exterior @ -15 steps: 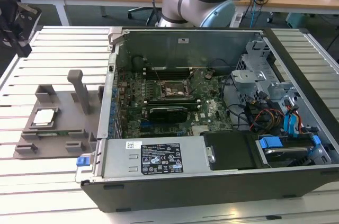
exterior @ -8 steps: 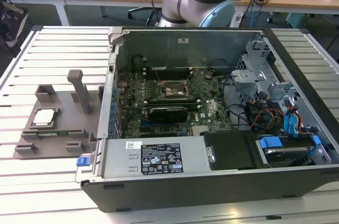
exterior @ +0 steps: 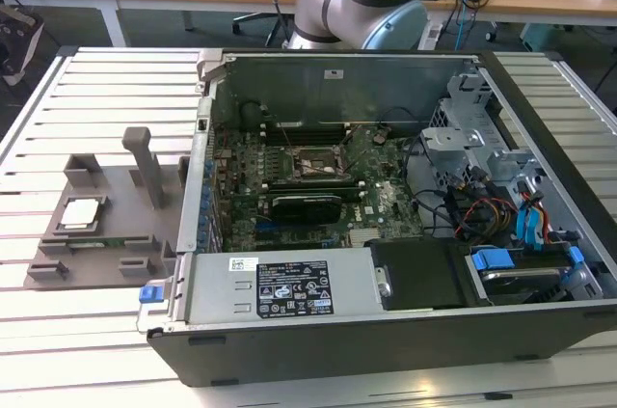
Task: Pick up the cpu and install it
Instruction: 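Reach for the cpu, then pick up the cpu and move it towards the insertion slot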
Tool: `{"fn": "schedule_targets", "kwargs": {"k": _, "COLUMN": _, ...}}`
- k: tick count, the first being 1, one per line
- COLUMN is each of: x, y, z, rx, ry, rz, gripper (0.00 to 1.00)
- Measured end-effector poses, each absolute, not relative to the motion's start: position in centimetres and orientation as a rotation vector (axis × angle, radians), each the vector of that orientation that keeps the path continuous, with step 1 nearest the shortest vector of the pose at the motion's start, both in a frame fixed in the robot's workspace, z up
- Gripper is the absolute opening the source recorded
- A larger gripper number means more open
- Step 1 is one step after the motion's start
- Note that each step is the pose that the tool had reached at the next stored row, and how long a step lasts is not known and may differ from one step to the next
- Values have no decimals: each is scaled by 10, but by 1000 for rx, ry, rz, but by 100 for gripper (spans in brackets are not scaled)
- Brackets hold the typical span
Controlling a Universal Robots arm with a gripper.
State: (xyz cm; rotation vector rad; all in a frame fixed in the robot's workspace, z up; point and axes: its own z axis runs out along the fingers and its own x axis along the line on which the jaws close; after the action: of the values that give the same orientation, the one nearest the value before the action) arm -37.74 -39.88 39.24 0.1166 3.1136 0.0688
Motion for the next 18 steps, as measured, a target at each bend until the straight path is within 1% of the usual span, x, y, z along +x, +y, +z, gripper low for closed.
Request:
{"fn": "schedule_targets", "kwargs": {"k": 10, "x": -378, "y": -399, "z": 392, "rx": 117, "ry": 3114, "rz": 69, "gripper": 11}}
{"fn": "schedule_targets", "kwargs": {"k": 11, "x": -378, "y": -399, "z": 392, "rx": 117, "ry": 3114, "rz": 69, "gripper": 17}}
{"fn": "schedule_targets", "kwargs": {"k": 12, "x": -378, "y": -399, "z": 392, "rx": 117, "ry": 3114, "rz": 69, "gripper": 29}}
{"fn": "schedule_targets", "kwargs": {"k": 13, "x": -378, "y": -399, "z": 392, "rx": 117, "ry": 3114, "rz": 69, "gripper": 29}}
{"fn": "schedule_targets", "kwargs": {"k": 15, "x": -378, "y": -399, "z": 392, "rx": 117, "ry": 3114, "rz": 69, "gripper": 42}}
{"fn": "schedule_targets", "kwargs": {"k": 16, "x": -378, "y": -399, "z": 392, "rx": 117, "ry": 3114, "rz": 69, "gripper": 54}}
{"fn": "schedule_targets", "kwargs": {"k": 18, "x": -378, "y": -399, "z": 392, "rx": 117, "ry": 3114, "rz": 69, "gripper": 66}}
